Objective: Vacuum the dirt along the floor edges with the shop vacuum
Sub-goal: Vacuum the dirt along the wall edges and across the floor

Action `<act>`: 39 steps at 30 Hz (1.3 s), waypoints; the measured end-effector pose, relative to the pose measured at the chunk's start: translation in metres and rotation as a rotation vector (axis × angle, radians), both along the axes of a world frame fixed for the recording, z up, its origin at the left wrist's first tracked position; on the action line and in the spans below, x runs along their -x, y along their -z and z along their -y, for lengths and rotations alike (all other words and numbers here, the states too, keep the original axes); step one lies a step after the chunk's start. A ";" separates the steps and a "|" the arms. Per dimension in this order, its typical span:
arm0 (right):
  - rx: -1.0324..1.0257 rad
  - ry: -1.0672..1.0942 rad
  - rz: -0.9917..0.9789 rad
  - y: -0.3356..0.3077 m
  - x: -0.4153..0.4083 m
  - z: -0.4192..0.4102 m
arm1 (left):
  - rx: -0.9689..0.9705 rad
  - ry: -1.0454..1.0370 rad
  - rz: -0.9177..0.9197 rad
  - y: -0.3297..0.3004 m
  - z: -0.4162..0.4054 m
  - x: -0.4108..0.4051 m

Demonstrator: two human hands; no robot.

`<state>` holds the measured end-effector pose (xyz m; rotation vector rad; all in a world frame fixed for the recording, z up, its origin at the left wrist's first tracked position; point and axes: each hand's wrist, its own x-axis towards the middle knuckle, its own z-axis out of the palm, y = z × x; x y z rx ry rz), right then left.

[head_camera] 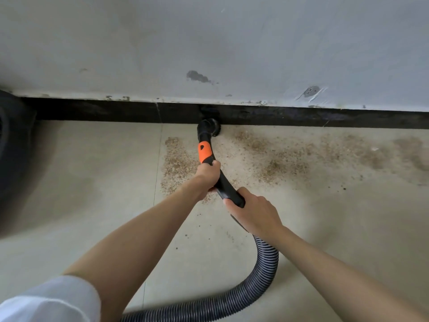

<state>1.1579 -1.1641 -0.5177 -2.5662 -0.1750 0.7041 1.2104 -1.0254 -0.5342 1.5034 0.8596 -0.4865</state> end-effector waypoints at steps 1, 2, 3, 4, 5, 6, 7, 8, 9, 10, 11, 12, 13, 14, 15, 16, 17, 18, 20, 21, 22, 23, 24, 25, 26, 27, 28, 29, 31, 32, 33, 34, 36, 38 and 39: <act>-0.001 0.006 -0.001 0.000 0.000 0.003 | -0.004 0.017 0.008 0.001 0.004 -0.001; -0.003 0.018 -0.003 0.001 0.000 0.007 | -0.004 0.044 0.016 0.001 0.008 -0.002; -0.004 0.038 -0.004 0.002 0.000 0.011 | -0.004 0.082 0.027 0.002 0.012 -0.004; -0.002 0.066 -0.009 0.002 0.000 0.015 | -0.002 0.123 0.037 0.003 0.017 -0.005; -0.005 0.099 -0.013 0.003 0.000 0.020 | 0.003 0.160 0.046 0.002 0.023 -0.007; -0.015 0.135 -0.017 0.003 -0.001 0.025 | 0.008 0.191 0.052 0.001 0.028 -0.008; -0.033 0.170 -0.018 0.003 -0.002 0.029 | 0.014 0.217 0.056 0.000 0.034 -0.010; -0.053 0.200 -0.018 0.004 -0.004 0.033 | 0.018 0.240 0.059 -0.001 0.038 -0.013; -0.070 0.220 -0.019 0.005 -0.005 0.036 | 0.024 0.252 0.061 -0.002 0.042 -0.016; -0.079 0.227 -0.022 0.006 -0.006 0.037 | 0.027 0.256 0.060 -0.004 0.044 -0.019; -0.083 0.226 -0.027 0.008 -0.006 0.038 | 0.030 0.257 0.057 -0.005 0.046 -0.021; -0.085 0.225 -0.031 0.009 -0.006 0.037 | 0.035 0.257 0.054 -0.004 0.046 -0.023; -0.092 0.227 -0.031 0.010 -0.005 0.036 | 0.042 0.257 0.051 -0.003 0.044 -0.024; -0.105 0.234 -0.028 0.010 -0.004 0.034 | 0.050 0.252 0.049 -0.003 0.042 -0.024; -0.125 0.241 -0.027 0.010 -0.002 0.031 | 0.057 0.241 0.050 -0.003 0.040 -0.023; -0.147 0.241 -0.026 0.009 0.001 0.028 | 0.060 0.227 0.057 -0.002 0.037 -0.021; -0.165 0.228 -0.025 0.008 0.003 0.025 | 0.057 0.207 0.068 -0.001 0.034 -0.020; -0.177 0.203 -0.022 0.007 0.006 0.020 | 0.049 0.177 0.081 0.000 0.030 -0.017; -0.194 0.137 -0.007 0.003 0.013 0.008 | 0.018 0.094 0.123 0.000 0.020 -0.008; -0.202 0.109 0.000 0.002 0.015 0.002 | -0.012 0.059 0.143 -0.001 0.013 -0.003; -0.209 0.081 0.005 0.001 0.018 -0.005 | -0.050 0.028 0.155 -0.002 0.005 0.004; -0.215 0.050 0.012 0.000 0.020 -0.013 | -0.090 -0.008 0.161 -0.004 -0.003 0.010; -0.220 0.017 0.019 0.000 0.021 -0.021 | -0.130 -0.049 0.164 -0.005 -0.013 0.016; -0.225 -0.019 0.026 0.000 0.022 -0.030 | -0.167 -0.094 0.170 -0.007 -0.023 0.023; -0.232 -0.056 0.030 -0.001 0.023 -0.040 | -0.197 -0.136 0.180 -0.008 -0.034 0.029; -0.240 -0.091 0.027 -0.001 0.023 -0.049 | -0.215 -0.175 0.188 -0.010 -0.044 0.035; -0.248 -0.120 0.016 -0.001 0.023 -0.058 | -0.226 -0.210 0.191 -0.010 -0.055 0.041; -0.257 -0.141 -0.002 -0.001 0.024 -0.067 | -0.230 -0.238 0.184 -0.010 -0.065 0.046; -0.278 -0.167 -0.049 0.002 0.027 -0.080 | -0.219 -0.265 0.149 -0.010 -0.081 0.058; -0.284 -0.180 -0.070 0.004 0.028 -0.084 | -0.208 -0.270 0.133 -0.009 -0.086 0.062; -0.284 -0.189 -0.088 0.007 0.030 -0.086 | -0.199 -0.271 0.116 -0.008 -0.089 0.066; -0.284 -0.194 -0.104 0.008 0.030 -0.087 | -0.189 -0.269 0.098 -0.007 -0.090 0.068; -0.297 -0.189 -0.126 0.008 0.029 -0.085 | -0.179 -0.254 0.077 -0.006 -0.088 0.069; -0.312 -0.167 -0.134 0.006 0.028 -0.080 | -0.183 -0.231 0.069 -0.006 -0.081 0.065; -0.310 -0.153 -0.134 0.005 0.029 -0.076 | -0.191 -0.210 0.061 -0.006 -0.077 0.064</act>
